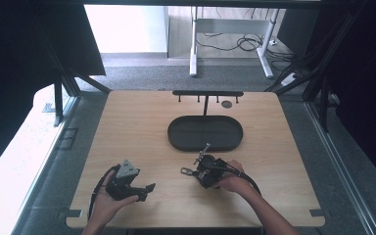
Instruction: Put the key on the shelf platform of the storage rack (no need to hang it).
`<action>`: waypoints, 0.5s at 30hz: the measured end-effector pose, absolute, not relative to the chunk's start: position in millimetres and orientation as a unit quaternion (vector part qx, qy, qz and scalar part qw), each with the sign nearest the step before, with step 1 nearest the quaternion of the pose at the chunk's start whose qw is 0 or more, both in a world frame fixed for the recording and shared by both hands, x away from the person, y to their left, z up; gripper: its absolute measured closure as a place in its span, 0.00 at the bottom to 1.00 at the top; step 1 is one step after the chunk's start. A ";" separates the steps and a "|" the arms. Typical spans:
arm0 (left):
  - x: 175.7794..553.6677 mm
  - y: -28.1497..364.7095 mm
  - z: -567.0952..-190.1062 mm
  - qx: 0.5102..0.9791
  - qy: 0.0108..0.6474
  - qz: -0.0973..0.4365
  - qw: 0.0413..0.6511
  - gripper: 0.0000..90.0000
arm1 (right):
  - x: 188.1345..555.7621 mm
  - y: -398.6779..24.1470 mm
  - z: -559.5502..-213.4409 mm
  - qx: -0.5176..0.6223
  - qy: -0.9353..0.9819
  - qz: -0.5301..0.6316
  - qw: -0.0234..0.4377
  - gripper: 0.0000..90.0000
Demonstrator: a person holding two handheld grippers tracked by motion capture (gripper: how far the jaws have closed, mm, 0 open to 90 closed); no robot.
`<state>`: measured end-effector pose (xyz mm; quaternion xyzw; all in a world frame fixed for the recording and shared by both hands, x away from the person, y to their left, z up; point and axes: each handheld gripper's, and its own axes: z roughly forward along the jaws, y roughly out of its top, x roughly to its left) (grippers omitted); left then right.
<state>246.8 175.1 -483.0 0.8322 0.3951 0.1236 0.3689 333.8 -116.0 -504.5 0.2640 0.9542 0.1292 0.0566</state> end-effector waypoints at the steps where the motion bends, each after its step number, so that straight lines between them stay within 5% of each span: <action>1: 246.7 175.2 -483.0 0.832 0.395 0.124 0.369 0.25 | 334.6 -116.4 -504.6 0.265 0.954 0.130 0.052 0.54; 15: 246.8 178.0 -481.5 0.829 0.399 0.126 0.372 0.25 | 335.6 -121.5 -499.6 0.262 0.955 0.139 0.025 0.54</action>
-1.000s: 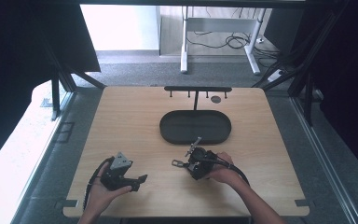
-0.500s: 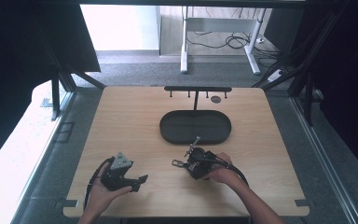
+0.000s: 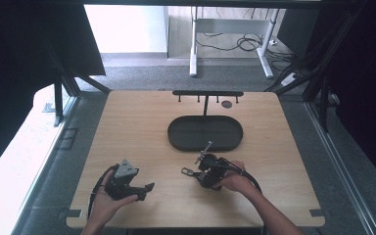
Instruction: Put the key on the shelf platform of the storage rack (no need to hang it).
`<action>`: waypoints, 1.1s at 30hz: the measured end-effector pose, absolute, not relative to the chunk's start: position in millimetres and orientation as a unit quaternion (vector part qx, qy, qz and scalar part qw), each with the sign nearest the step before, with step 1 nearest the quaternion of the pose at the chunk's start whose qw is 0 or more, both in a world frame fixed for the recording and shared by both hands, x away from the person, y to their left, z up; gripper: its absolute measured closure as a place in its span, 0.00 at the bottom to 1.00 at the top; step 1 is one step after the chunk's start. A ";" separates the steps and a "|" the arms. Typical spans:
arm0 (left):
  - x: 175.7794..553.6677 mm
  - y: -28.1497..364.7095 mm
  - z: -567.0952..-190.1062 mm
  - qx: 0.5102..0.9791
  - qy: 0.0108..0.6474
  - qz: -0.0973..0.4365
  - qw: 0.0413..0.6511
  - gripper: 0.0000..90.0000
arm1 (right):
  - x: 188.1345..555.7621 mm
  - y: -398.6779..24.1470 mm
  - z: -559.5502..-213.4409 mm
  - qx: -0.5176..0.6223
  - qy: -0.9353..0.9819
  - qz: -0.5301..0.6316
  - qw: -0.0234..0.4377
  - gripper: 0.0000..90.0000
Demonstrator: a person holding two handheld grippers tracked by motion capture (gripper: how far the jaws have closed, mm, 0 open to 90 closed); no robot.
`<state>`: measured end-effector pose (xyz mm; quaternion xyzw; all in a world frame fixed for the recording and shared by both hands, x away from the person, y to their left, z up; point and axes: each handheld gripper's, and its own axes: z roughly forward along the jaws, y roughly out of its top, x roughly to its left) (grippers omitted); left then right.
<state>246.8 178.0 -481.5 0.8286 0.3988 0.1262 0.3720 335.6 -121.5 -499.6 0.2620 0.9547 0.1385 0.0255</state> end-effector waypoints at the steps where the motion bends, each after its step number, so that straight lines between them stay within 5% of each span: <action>1: 246.7 178.1 -481.5 0.829 0.399 0.126 0.372 0.25 | 335.5 -123.0 -497.4 0.263 0.954 0.143 0.025 0.54; 33: 246.1 178.0 -480.4 0.829 0.397 0.127 0.373 0.25 | 330.3 -144.1 -413.9 0.252 0.948 0.179 0.080 0.55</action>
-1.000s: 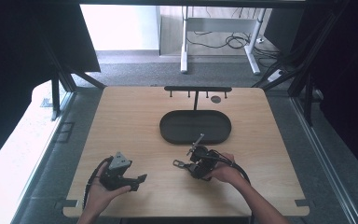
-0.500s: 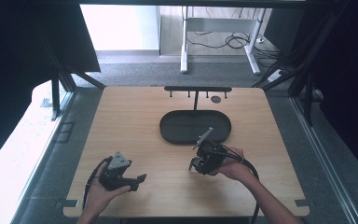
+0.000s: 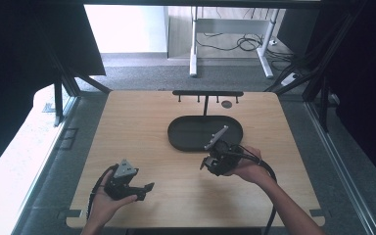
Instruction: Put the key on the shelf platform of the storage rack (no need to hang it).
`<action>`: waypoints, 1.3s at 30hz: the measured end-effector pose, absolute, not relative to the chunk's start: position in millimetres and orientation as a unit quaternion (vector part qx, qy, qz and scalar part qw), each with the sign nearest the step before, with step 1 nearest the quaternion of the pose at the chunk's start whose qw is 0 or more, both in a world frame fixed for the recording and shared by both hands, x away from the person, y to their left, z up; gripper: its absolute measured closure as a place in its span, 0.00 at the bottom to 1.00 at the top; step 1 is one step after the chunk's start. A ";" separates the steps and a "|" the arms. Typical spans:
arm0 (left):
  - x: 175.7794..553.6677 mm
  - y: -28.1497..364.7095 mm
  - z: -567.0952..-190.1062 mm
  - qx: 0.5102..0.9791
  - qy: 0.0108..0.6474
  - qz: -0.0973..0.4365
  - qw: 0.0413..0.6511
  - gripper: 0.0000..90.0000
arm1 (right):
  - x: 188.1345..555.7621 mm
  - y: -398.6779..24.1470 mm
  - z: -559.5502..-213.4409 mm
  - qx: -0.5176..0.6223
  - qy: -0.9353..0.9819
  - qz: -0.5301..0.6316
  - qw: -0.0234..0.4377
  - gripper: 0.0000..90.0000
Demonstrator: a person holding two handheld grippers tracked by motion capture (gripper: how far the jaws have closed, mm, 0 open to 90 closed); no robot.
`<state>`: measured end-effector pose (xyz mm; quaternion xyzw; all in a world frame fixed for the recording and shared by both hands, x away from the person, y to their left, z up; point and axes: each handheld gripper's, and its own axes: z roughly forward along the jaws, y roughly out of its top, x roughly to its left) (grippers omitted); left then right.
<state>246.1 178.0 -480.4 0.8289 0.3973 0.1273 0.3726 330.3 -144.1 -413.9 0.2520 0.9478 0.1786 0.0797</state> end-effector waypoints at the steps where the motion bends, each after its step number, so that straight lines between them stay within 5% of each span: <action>1: 246.1 177.8 -480.6 0.829 0.397 0.127 0.372 0.25 | 331.4 -144.1 -413.0 0.252 0.948 0.178 0.081 0.55; 39: 247.9 180.7 -482.2 0.828 0.400 0.125 0.372 0.25 | 378.2 -129.1 -397.3 0.252 0.951 0.162 0.080 0.55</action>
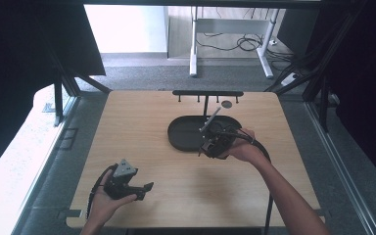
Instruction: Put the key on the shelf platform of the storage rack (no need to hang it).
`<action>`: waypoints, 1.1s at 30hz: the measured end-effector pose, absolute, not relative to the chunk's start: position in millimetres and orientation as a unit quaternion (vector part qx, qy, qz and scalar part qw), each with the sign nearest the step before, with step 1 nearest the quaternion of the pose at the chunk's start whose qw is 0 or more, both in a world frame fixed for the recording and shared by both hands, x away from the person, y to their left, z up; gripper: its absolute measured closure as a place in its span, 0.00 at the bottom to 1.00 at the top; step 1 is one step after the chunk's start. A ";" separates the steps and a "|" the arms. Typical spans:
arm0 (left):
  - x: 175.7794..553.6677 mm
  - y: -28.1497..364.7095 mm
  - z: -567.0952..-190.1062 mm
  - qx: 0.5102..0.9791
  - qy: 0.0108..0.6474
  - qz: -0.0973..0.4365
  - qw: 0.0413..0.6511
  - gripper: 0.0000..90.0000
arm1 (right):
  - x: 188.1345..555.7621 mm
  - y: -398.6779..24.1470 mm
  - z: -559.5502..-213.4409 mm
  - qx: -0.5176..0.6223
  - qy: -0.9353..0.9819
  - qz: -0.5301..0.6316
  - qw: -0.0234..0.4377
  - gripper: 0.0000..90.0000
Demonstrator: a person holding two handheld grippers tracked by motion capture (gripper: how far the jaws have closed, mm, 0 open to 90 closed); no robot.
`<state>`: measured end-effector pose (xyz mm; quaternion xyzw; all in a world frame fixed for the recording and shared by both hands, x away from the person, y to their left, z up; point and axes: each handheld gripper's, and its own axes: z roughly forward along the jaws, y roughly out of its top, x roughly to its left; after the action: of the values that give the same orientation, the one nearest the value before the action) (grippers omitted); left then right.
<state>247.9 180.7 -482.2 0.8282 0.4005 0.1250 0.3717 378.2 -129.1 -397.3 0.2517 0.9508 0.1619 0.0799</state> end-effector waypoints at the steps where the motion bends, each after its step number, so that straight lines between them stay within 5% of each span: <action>1: 248.1 181.0 -482.2 0.828 0.400 0.124 0.372 0.25 | 380.3 -128.8 -397.3 0.252 0.951 0.163 0.080 0.55; 33: 249.6 186.8 -481.5 0.828 0.400 0.123 0.373 0.25 | 420.3 -107.6 -393.4 0.266 0.946 0.160 0.090 0.55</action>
<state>249.6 186.8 -481.5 0.8280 0.4004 0.1232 0.3727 420.3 -107.6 -393.4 0.2664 0.9462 0.1599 0.0902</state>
